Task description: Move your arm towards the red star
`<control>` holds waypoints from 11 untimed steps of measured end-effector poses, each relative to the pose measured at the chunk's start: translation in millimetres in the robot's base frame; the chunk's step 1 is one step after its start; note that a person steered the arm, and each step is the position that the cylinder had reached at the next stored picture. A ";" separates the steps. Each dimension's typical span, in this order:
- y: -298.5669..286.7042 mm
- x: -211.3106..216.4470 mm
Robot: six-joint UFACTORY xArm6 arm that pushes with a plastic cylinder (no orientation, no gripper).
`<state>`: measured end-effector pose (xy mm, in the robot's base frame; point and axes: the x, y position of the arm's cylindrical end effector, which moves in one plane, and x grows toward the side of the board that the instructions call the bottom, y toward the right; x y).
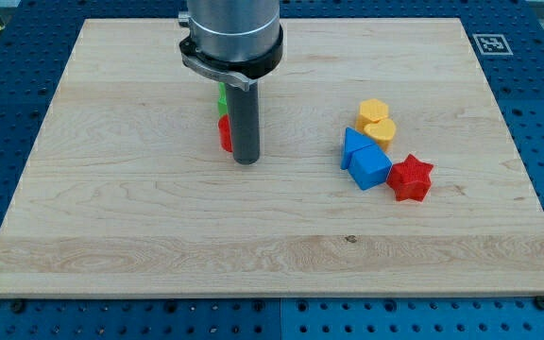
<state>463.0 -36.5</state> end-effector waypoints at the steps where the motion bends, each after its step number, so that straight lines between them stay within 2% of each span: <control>1: 4.4 -44.0; 2: 11.2 -43.8; 3: 40.8 -14.6; 4: 42.1 71.3; 5: 60.3 96.6; 7: 171.3 152.9; 8: 203.4 152.8; 9: 240.0 94.5; 11: 228.8 56.7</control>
